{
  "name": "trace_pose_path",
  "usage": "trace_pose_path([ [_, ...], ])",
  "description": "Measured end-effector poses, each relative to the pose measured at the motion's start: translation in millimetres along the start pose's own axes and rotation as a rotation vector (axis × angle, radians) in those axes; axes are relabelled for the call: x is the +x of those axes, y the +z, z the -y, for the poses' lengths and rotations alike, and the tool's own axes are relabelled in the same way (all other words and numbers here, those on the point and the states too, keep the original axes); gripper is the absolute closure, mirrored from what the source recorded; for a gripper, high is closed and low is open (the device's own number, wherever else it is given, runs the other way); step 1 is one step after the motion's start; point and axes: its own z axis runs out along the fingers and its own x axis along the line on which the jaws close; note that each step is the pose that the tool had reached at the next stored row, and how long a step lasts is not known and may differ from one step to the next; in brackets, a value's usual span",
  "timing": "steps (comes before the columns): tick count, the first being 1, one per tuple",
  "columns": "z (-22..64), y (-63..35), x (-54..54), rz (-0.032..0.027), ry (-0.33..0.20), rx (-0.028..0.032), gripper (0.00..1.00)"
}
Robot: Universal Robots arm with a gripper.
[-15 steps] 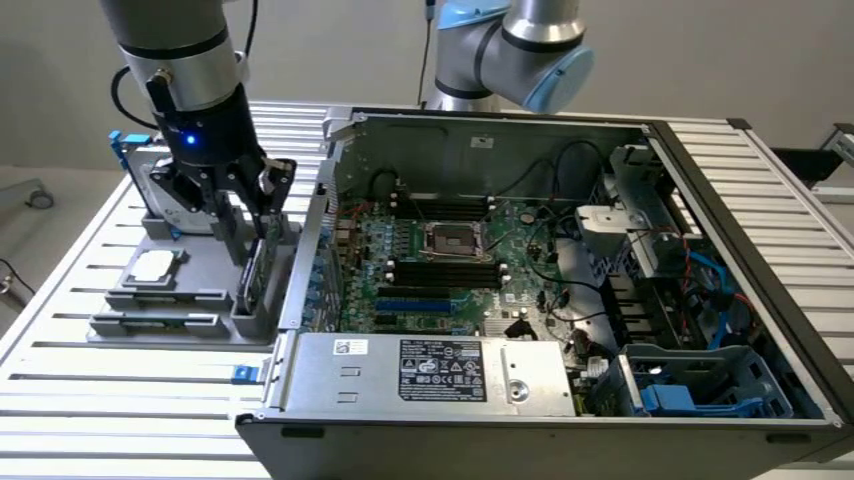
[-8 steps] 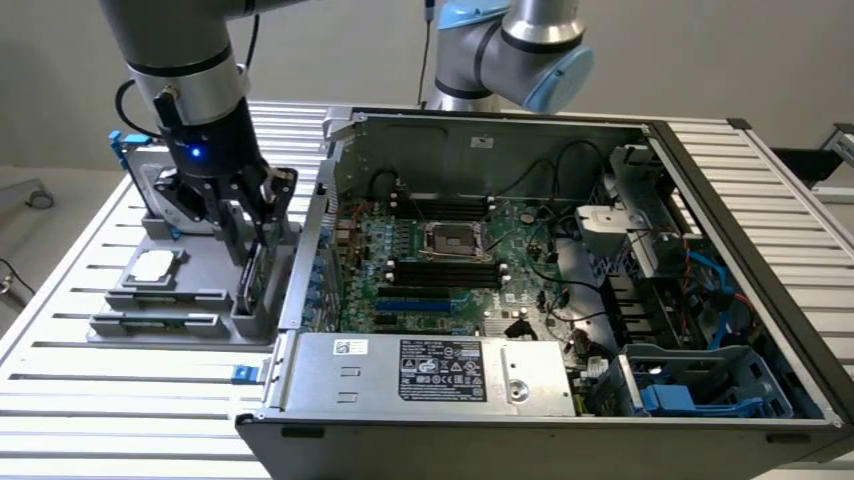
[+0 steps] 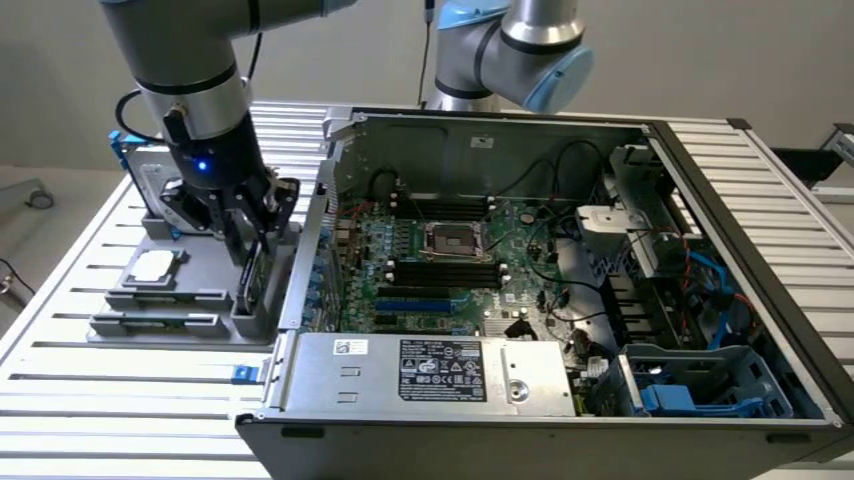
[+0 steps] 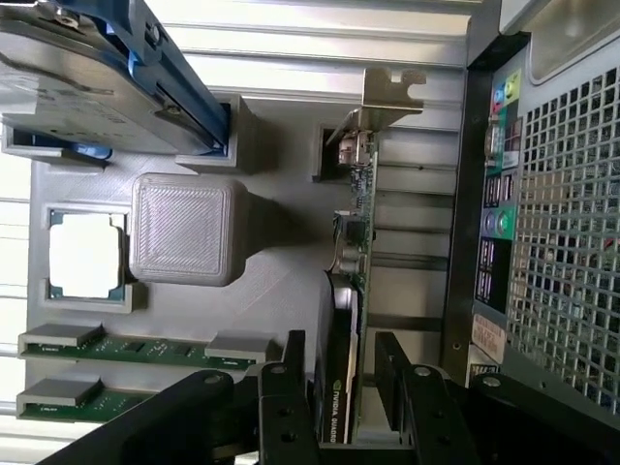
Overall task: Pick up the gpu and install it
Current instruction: 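Pick up the gpu and move the gpu toward the slot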
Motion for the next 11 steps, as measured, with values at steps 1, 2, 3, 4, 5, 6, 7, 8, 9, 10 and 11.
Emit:
trace_pose_path([
  [1,-0.5,1.8,0.0,-0.0002,-0.001,0.0001,0.58],
  [2,-1.4,3.7,-0.1,0.0000,-0.001,0.0000,0.58],
  [3,-2.4,5.5,-0.2,-0.0001,-0.002,0.0000,0.58],
  [4,-3.4,7.5,-0.3,0.0001,-0.002,-0.0001,0.58],
  [5,-4.5,9.3,-0.4,-0.0001,-0.002,0.0001,0.58],
  [6,-5.5,11.1,-0.5,-0.0002,-0.002,0.0001,0.58],
  [7,-5.9,13.0,-0.5,-0.0002,-0.002,0.0004,0.58],
  [8,-5.8,14.5,-0.6,-0.0002,-0.002,0.0012,0.58],
  [9,-5.8,15.8,-0.6,-0.0002,-0.002,0.0021,0.58],
  [10,-5.7,17.5,-0.6,-0.0002,-0.002,0.0029,0.58],
  [11,-5.8,19.1,-0.5,-0.0003,-0.002,0.0037,0.58],
])
